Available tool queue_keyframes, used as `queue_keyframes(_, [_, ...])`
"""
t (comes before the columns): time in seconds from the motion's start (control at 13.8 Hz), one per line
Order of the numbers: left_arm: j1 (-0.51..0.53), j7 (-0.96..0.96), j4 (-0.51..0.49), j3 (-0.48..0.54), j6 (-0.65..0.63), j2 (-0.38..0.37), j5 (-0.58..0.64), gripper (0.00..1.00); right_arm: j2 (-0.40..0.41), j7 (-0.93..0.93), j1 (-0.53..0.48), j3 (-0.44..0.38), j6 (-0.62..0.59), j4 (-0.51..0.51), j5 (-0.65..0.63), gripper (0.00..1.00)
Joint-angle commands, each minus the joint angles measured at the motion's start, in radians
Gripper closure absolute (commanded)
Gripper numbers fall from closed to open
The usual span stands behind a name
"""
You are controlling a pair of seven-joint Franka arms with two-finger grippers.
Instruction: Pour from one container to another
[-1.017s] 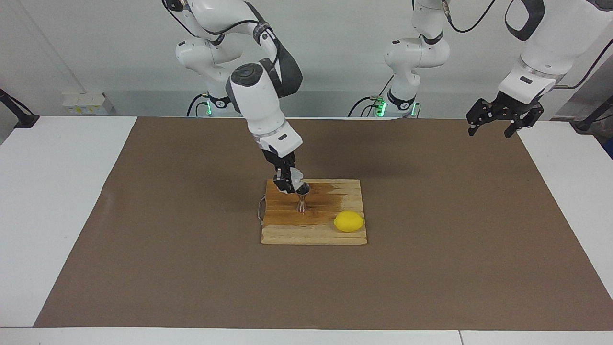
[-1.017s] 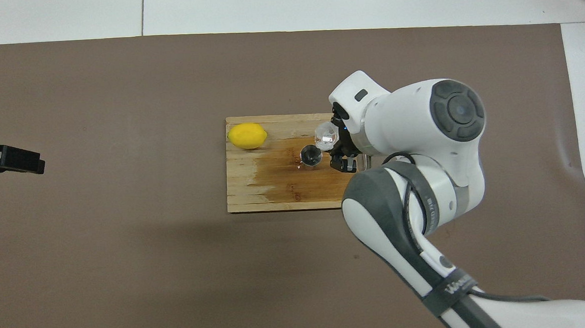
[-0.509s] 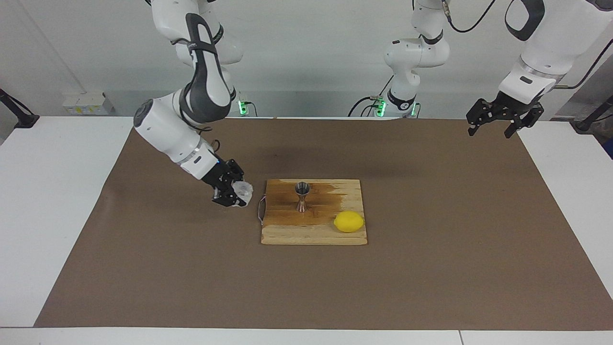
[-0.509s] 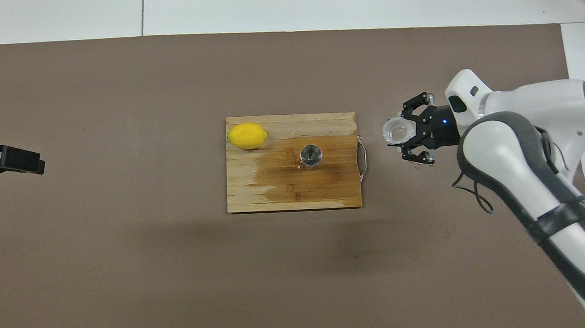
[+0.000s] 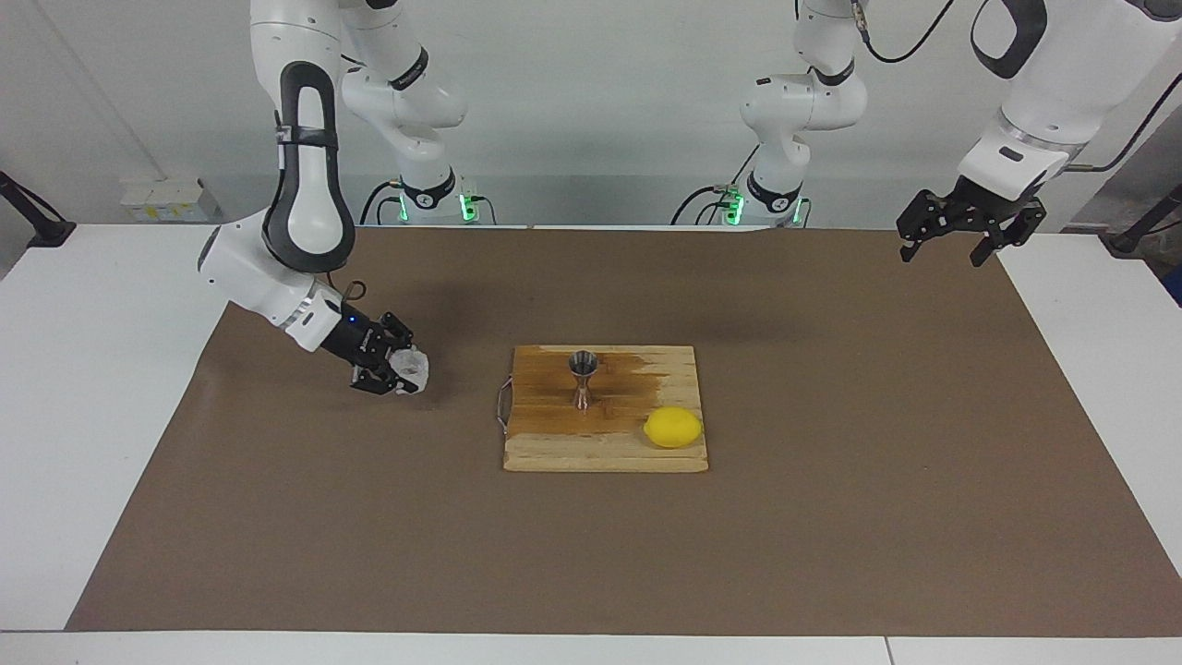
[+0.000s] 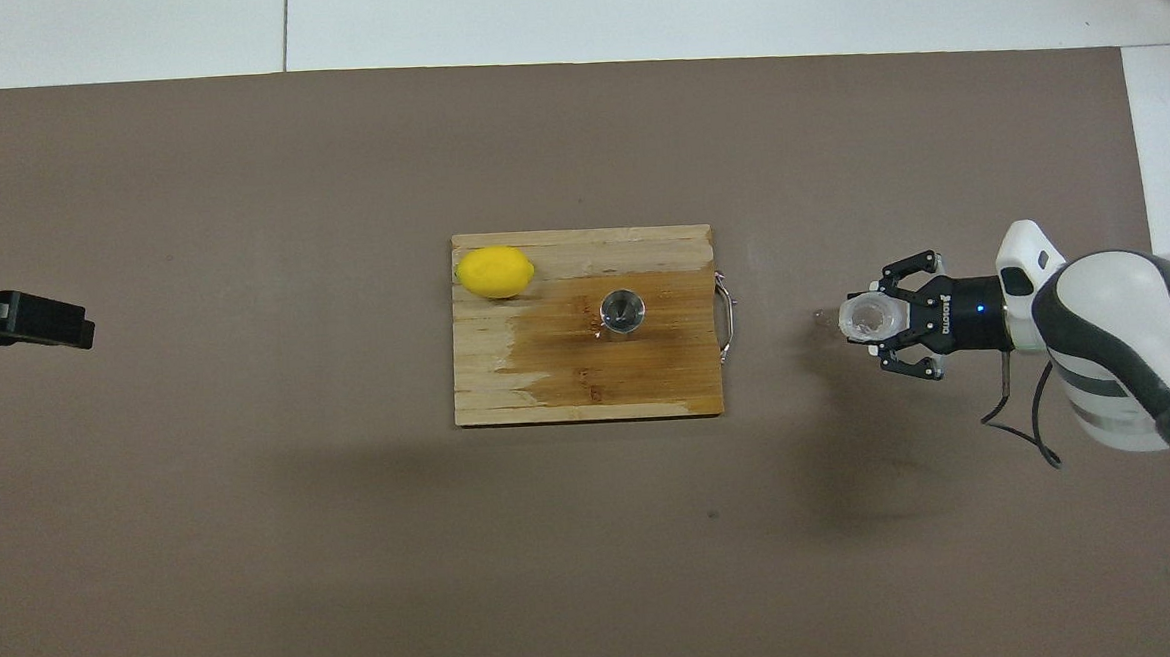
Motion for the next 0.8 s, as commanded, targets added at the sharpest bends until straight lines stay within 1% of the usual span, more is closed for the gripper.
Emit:
queue_keyframes(0.0, [0.009, 0.015, -0.025, 0.003, -0.006, -0.025, -0.012, 0.0, 0.066, -0.132, -0.035, 0.014, -0.027, -0.004, 0.114, 0.92])
queue_keyframes(0.07, [0.011, 0.015, -0.025, 0.003, -0.006, -0.025, -0.012, 0.0, 0.078, -0.163, -0.034, 0.014, -0.03, 0.0, 0.137, 0.75])
queue_keyframes(0.15, [0.011, 0.015, -0.025, 0.003, -0.008, -0.025, -0.012, 0.0, 0.08, -0.163, -0.034, 0.014, -0.032, 0.005, 0.143, 0.65])
queue_keyframes(0.22, [0.011, 0.014, -0.025, 0.003, -0.012, -0.025, -0.012, 0.0, 0.083, -0.162, -0.034, 0.014, -0.032, 0.016, 0.143, 0.09])
queue_keyframes(0.29, [0.012, 0.014, -0.028, 0.003, -0.019, -0.028, -0.012, 0.0, 0.077, -0.136, -0.028, 0.014, -0.034, 0.022, 0.142, 0.0])
queue_keyframes(0.44, [0.009, 0.011, -0.025, 0.003, -0.009, -0.027, -0.012, 0.0, 0.022, -0.012, -0.009, 0.013, -0.035, 0.03, 0.09, 0.0])
queue_keyframes(0.58, [0.012, 0.011, -0.02, 0.003, -0.017, -0.024, -0.013, 0.0, -0.05, 0.152, -0.006, 0.014, -0.047, 0.03, -0.008, 0.0])
queue_keyframes(0.73, [0.012, 0.012, -0.02, 0.003, -0.011, -0.024, -0.013, 0.0, -0.119, 0.375, 0.006, 0.014, -0.063, 0.03, -0.151, 0.0])
